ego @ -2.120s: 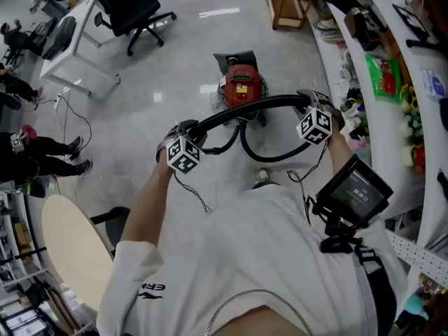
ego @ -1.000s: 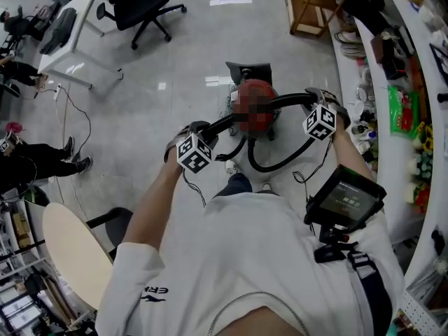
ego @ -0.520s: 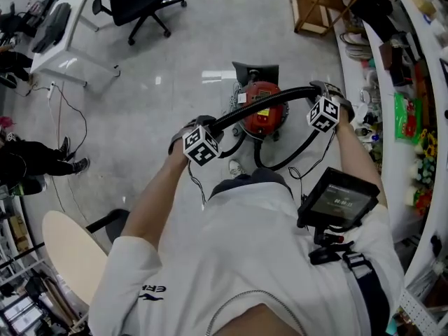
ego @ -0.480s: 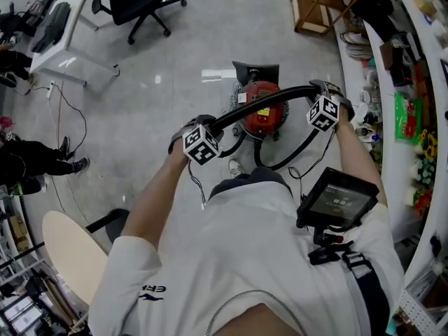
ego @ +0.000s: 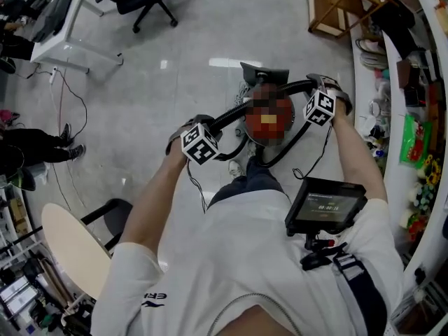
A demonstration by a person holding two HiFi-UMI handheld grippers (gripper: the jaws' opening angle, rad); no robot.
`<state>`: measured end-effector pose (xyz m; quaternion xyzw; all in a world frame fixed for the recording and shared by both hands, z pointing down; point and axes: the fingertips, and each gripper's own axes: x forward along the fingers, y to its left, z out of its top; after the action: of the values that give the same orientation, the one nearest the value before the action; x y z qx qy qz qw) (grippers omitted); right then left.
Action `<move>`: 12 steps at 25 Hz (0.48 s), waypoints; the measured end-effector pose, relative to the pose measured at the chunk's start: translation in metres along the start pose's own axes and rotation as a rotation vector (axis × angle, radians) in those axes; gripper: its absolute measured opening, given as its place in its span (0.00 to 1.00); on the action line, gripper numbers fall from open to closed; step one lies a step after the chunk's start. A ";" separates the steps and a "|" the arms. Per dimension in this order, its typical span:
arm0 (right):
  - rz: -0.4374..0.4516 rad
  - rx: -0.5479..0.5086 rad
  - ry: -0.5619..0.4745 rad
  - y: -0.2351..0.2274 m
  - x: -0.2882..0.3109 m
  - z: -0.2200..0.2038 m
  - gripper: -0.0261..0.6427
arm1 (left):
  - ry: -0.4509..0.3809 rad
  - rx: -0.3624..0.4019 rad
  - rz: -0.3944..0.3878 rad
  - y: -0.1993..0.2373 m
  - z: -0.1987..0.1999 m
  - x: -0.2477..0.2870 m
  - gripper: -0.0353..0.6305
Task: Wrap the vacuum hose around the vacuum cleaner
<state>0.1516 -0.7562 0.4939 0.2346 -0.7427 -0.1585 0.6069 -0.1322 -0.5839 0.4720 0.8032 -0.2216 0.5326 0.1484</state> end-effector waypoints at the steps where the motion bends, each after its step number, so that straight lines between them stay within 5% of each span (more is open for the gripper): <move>1: 0.007 -0.009 -0.007 -0.005 0.010 0.004 0.29 | 0.006 -0.014 0.001 0.005 0.001 0.002 0.30; 12: 0.059 -0.071 -0.037 -0.045 0.113 0.035 0.29 | 0.045 -0.197 -0.021 0.056 0.003 0.042 0.30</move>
<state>0.1076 -0.8569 0.5565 0.1878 -0.7543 -0.1712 0.6053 -0.1441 -0.6414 0.5091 0.7750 -0.2609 0.5245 0.2372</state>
